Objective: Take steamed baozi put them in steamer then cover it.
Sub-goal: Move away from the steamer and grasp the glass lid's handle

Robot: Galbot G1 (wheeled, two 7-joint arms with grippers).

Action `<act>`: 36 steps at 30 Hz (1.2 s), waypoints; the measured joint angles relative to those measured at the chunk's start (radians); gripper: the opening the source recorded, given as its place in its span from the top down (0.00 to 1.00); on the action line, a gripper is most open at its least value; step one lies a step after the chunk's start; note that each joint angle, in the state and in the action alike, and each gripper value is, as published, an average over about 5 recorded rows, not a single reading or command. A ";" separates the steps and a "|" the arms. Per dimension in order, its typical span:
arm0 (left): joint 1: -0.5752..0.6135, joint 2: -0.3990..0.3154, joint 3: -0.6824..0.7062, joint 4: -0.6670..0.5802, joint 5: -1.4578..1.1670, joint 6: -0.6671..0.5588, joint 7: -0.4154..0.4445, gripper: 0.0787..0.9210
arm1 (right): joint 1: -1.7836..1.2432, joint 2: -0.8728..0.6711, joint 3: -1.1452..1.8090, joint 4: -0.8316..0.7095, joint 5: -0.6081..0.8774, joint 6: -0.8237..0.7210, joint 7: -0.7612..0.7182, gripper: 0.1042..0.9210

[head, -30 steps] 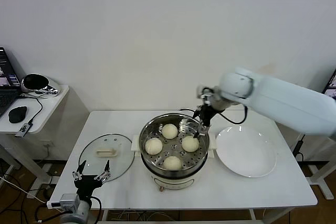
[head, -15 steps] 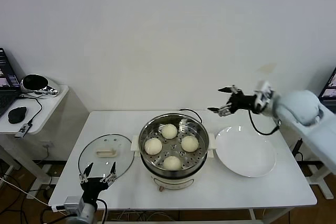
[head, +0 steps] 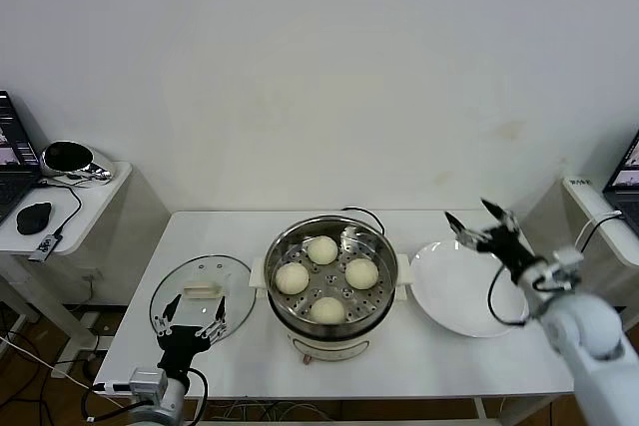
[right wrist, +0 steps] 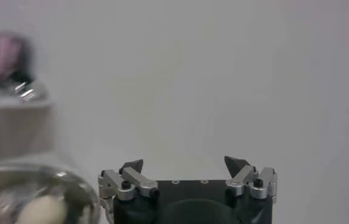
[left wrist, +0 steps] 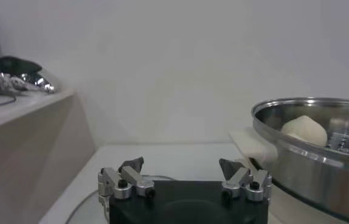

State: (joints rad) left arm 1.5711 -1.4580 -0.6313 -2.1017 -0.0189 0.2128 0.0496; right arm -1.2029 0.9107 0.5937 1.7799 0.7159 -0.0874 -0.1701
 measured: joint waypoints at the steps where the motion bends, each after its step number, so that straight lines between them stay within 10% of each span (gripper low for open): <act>1: -0.002 0.005 -0.002 0.006 0.020 -0.008 0.000 0.12 | -0.030 0.027 0.022 -0.001 0.004 0.012 0.014 0.12; 16: -0.067 0.158 0.063 0.262 0.794 -0.264 -0.254 0.12 | -0.233 0.247 0.162 0.043 0.019 0.083 0.114 0.12; 36: -0.226 0.285 0.165 0.532 1.245 -0.111 -0.340 0.12 | -0.302 0.349 0.171 0.117 -0.048 0.091 0.134 0.12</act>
State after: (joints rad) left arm 1.3448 -1.1730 -0.4660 -1.5693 1.2262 0.1023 -0.2903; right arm -1.5054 1.2599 0.7644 1.8966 0.6680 0.0040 -0.0356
